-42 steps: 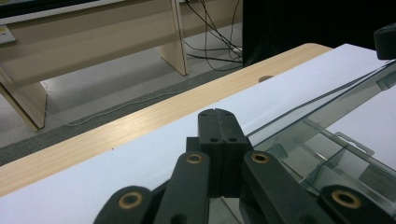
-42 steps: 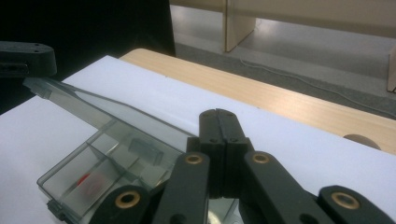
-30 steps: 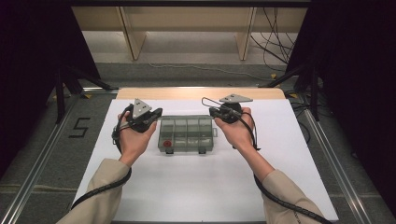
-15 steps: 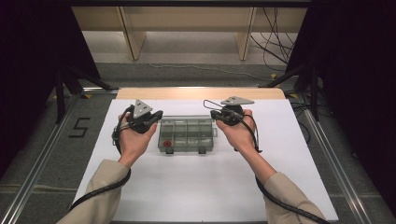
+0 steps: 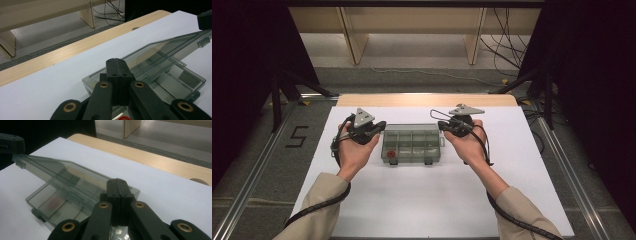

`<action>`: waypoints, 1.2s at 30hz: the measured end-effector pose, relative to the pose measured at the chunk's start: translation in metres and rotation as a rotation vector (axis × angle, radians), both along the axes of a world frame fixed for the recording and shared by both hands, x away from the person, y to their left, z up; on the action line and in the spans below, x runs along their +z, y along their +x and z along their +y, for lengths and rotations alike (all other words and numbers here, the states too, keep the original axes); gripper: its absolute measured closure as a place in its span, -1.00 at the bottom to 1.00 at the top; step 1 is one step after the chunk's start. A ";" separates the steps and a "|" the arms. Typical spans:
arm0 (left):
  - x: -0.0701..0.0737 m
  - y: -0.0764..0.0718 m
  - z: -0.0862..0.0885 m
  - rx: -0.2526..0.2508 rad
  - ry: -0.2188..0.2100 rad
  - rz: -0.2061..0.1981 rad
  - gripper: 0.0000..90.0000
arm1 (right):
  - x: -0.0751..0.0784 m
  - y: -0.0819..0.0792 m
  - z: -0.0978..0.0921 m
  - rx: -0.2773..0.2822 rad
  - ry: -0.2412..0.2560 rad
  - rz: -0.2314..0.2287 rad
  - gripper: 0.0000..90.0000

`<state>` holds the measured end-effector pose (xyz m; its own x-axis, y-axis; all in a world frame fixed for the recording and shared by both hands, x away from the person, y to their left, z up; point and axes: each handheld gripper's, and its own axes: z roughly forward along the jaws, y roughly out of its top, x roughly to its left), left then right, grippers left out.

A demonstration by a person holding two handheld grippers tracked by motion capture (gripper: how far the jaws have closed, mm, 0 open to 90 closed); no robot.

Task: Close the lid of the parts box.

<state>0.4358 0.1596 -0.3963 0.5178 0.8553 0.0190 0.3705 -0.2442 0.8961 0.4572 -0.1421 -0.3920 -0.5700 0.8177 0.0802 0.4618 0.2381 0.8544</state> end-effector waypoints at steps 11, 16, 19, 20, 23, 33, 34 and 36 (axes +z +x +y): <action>0.000 -0.002 -0.001 -0.001 -0.003 0.005 1.00 | -0.003 -0.002 -0.001 -0.005 0.004 0.010 1.00; 0.000 -0.002 -0.001 -0.009 0.009 0.012 1.00 | -0.005 -0.003 -0.003 0.002 0.001 0.009 1.00; 0.000 -0.002 -0.001 -0.011 0.007 0.016 1.00 | -0.006 -0.004 -0.004 0.008 -0.005 0.005 1.00; 0.000 -0.002 -0.001 -0.012 0.009 0.015 1.00 | -0.006 -0.004 -0.004 0.008 -0.003 0.017 1.00; 0.000 -0.003 -0.001 -0.014 0.011 0.018 1.00 | -0.007 -0.005 -0.004 0.004 -0.001 0.014 1.00; -0.001 -0.004 -0.001 -0.024 0.029 0.034 1.00 | -0.008 -0.008 -0.002 0.012 0.001 0.019 1.00; -0.002 -0.004 -0.002 -0.021 0.019 0.033 1.00 | -0.009 -0.008 -0.003 0.021 -0.005 0.006 1.00; -0.002 -0.004 -0.002 -0.023 0.016 0.036 1.00 | -0.009 -0.009 -0.002 0.015 0.000 0.016 1.00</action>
<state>0.4317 0.1572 -0.3985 0.5376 0.8431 0.0133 0.3971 -0.2671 0.8781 0.4482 -0.1442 -0.4008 -0.5804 0.8094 0.0890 0.4719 0.2453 0.8468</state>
